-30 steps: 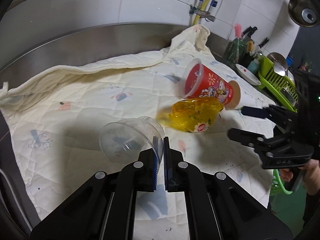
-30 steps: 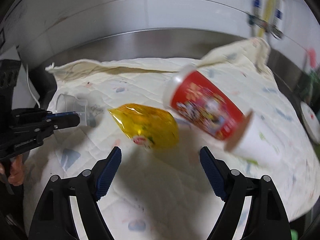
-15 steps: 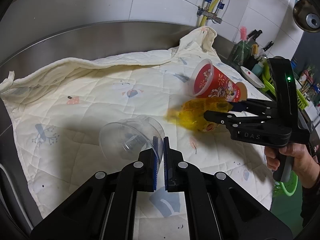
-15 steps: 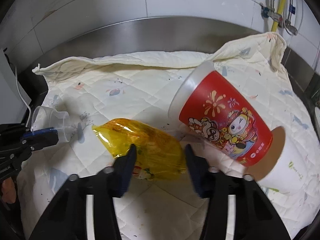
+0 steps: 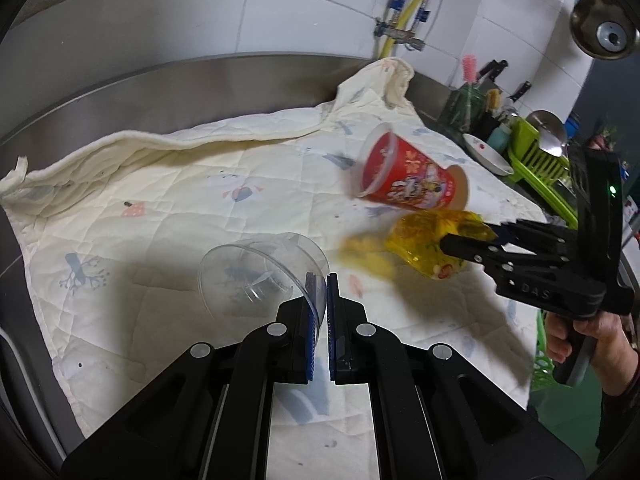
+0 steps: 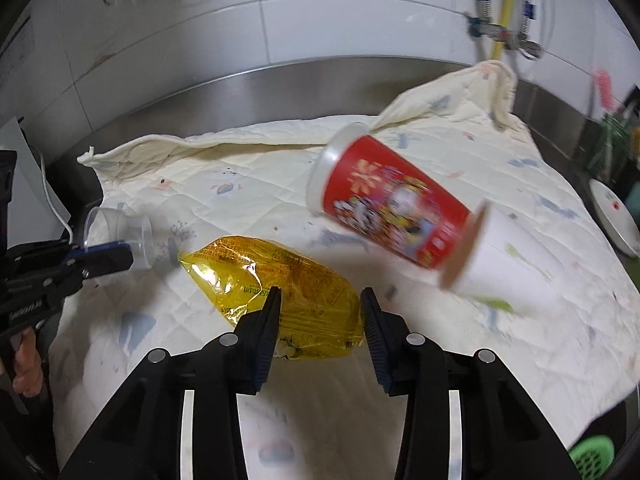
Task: Collect trash
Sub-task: 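Carry the wrapper and cup over the green basket and open both tools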
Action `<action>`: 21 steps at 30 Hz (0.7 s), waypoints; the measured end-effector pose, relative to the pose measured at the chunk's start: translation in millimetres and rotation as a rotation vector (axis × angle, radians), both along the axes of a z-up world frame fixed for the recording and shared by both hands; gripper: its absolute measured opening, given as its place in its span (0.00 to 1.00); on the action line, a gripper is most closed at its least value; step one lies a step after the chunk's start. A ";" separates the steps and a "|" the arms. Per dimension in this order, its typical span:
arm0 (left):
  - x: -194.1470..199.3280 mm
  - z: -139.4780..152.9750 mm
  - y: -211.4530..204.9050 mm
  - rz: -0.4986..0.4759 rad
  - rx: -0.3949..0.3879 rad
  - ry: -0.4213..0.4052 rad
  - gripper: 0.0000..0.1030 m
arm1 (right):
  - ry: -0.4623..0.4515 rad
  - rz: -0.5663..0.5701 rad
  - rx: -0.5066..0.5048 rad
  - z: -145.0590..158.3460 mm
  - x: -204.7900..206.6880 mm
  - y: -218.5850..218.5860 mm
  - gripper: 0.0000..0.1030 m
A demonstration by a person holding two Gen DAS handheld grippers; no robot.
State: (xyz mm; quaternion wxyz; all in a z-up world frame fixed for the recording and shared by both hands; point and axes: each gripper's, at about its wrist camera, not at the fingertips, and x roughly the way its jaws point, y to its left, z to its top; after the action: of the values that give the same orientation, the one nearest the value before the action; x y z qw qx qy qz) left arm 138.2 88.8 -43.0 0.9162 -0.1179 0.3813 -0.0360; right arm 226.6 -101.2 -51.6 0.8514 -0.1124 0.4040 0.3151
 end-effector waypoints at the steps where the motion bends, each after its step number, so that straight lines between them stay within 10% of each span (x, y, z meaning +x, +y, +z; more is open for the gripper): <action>1: -0.4 2.0 -3.3 -0.009 0.002 -0.005 0.03 | -0.005 -0.016 0.004 2.8 -4.8 -8.9 0.38; 21: 1.0 20.8 -159.4 -0.338 -0.007 -0.040 0.03 | -0.030 -0.520 -0.087 16.1 -89.6 -265.0 0.38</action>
State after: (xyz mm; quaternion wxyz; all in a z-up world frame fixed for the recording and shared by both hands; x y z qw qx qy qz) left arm 139.2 -70.6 -22.1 0.9041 -0.0545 0.3774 -0.1930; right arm 137.0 -366.2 -35.5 0.9040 -0.0460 0.4198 0.0662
